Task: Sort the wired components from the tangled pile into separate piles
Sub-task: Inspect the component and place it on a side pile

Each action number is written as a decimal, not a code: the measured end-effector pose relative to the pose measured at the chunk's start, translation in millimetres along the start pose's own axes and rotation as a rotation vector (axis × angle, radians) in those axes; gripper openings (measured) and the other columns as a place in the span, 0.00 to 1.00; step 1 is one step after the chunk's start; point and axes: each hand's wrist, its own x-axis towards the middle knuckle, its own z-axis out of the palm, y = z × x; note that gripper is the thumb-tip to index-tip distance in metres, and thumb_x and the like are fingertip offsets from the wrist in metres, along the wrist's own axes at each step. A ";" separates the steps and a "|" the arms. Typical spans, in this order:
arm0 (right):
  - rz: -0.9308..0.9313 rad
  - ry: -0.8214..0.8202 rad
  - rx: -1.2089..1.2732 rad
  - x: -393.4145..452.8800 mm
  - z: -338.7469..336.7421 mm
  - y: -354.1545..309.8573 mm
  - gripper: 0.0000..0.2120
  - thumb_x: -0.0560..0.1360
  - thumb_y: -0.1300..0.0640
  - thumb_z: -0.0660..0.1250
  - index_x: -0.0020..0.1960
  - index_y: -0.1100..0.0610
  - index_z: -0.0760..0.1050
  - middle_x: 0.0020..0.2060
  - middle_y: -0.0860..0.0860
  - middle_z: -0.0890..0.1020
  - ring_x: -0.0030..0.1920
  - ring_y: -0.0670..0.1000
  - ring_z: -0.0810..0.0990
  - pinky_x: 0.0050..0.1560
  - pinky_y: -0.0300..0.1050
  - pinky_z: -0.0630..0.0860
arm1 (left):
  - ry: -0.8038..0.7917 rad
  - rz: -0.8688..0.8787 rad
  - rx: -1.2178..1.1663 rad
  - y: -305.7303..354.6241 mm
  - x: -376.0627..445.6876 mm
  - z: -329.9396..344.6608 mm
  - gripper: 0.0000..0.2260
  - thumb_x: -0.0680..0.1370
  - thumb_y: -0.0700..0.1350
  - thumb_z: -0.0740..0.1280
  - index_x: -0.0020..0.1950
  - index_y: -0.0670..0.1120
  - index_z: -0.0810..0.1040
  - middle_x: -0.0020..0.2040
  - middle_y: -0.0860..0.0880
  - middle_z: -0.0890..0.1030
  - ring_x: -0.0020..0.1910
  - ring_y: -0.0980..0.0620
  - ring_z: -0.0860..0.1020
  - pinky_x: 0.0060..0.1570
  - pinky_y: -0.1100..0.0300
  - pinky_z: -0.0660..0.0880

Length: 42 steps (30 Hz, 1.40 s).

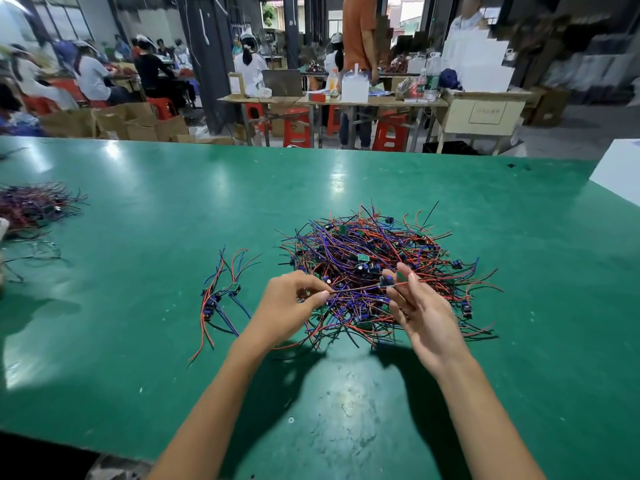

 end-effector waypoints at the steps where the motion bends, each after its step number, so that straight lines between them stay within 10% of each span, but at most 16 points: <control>1: -0.011 0.012 -0.003 -0.4 -1.8 1.1 0.13 0.84 0.55 0.61 0.65 0.53 0.79 0.56 0.52 0.86 0.46 0.45 0.85 0.44 0.36 0.82 | 0.003 -0.013 0.014 -1.9 -0.4 3.7 0.04 0.77 0.43 0.74 0.46 0.52 0.87 0.44 0.55 0.84 0.41 0.62 0.78 0.45 0.63 0.72; 10: -0.091 0.101 0.001 -8.4 -20.2 22.7 0.10 0.85 0.56 0.58 0.63 0.54 0.75 0.57 0.51 0.86 0.47 0.53 0.88 0.47 0.48 0.85 | 0.029 -0.040 0.135 -14.7 -13.9 24.6 0.04 0.74 0.46 0.76 0.45 0.56 0.87 0.41 0.56 0.82 0.36 0.54 0.80 0.51 0.52 0.77; 15: -0.138 0.054 -0.058 -11.3 -15.9 19.1 0.09 0.84 0.54 0.61 0.62 0.53 0.76 0.57 0.51 0.86 0.47 0.54 0.88 0.41 0.44 0.84 | 0.049 0.027 0.346 -4.3 -21.1 27.3 0.06 0.76 0.55 0.72 0.52 0.60 0.84 0.51 0.60 0.82 0.55 0.58 0.76 0.58 0.55 0.61; 20: -0.236 -0.119 -0.255 -19.5 -2.2 3.2 0.12 0.78 0.50 0.65 0.60 0.50 0.79 0.49 0.53 0.87 0.36 0.48 0.84 0.37 0.40 0.81 | -0.266 0.101 -0.081 35.0 -22.9 31.8 0.26 0.73 0.56 0.73 0.70 0.64 0.72 0.59 0.64 0.81 0.66 0.66 0.72 0.74 0.56 0.56; 23: -0.332 -0.165 -0.380 -20.3 -1.5 -6.1 0.10 0.82 0.55 0.63 0.61 0.53 0.77 0.46 0.56 0.88 0.37 0.47 0.82 0.42 0.40 0.82 | -0.524 0.024 -0.008 46.0 -22.9 32.9 0.38 0.69 0.58 0.75 0.75 0.67 0.61 0.54 0.68 0.80 0.66 0.65 0.66 0.68 0.74 0.52; 25: -0.351 -0.128 -0.388 -18.4 -6.5 -7.7 0.06 0.83 0.59 0.61 0.59 0.54 0.75 0.41 0.54 0.88 0.38 0.46 0.83 0.42 0.38 0.80 | -0.645 -0.015 -0.339 53.9 -20.5 37.9 0.34 0.76 0.49 0.75 0.78 0.61 0.63 0.57 0.59 0.83 0.59 0.62 0.77 0.66 0.67 0.68; 30: -0.291 -0.071 -0.315 -19.4 -23.4 0.3 0.03 0.82 0.58 0.62 0.54 0.57 0.73 0.41 0.55 0.88 0.38 0.49 0.85 0.43 0.40 0.81 | -0.489 -0.279 -0.667 54.1 -20.1 71.7 0.15 0.82 0.49 0.64 0.59 0.39 0.79 0.44 0.42 0.82 0.39 0.51 0.82 0.44 0.63 0.76; 42: -0.254 0.198 -0.294 -17.2 -69.6 49.8 0.08 0.82 0.57 0.66 0.57 0.50 0.83 0.33 0.52 0.82 0.28 0.46 0.75 0.26 0.40 0.74 | -0.585 -0.458 -0.834 38.2 -42.6 113.8 0.12 0.81 0.36 0.67 0.62 0.31 0.77 0.43 0.46 0.82 0.34 0.55 0.77 0.41 0.62 0.79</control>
